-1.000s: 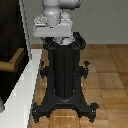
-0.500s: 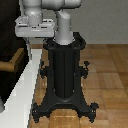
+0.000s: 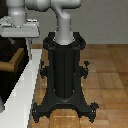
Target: Open the door by pressing down and pulling on the handle.
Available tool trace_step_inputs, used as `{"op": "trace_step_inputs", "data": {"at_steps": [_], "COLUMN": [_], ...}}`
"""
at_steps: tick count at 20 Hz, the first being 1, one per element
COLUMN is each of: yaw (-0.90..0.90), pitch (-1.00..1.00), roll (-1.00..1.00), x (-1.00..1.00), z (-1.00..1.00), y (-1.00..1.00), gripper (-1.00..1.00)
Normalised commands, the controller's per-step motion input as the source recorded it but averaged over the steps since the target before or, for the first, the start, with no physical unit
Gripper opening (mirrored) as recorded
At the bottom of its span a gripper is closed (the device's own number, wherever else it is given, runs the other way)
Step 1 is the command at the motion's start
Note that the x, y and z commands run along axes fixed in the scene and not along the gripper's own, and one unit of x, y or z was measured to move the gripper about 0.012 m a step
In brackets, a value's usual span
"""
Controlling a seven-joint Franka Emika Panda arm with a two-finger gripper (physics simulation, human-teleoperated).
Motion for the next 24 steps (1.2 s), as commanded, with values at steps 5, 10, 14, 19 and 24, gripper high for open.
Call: {"op": "trace_step_inputs", "data": {"at_steps": [5,10,14,19,24], "yaw": [0.0,0.0,0.0,0.0,0.0], "pitch": [0.0,0.0,0.0,0.0,0.0], "roll": [0.0,0.0,0.0,0.0,0.0], "x": [0.0,0.4,0.0,0.0,0.0], "z": [0.0,0.0,0.0,0.0,-0.4], "y": [-0.6,-0.2,0.0,0.0,-0.6], "gripper": [1.0,1.0,1.0,1.0,1.0]}}
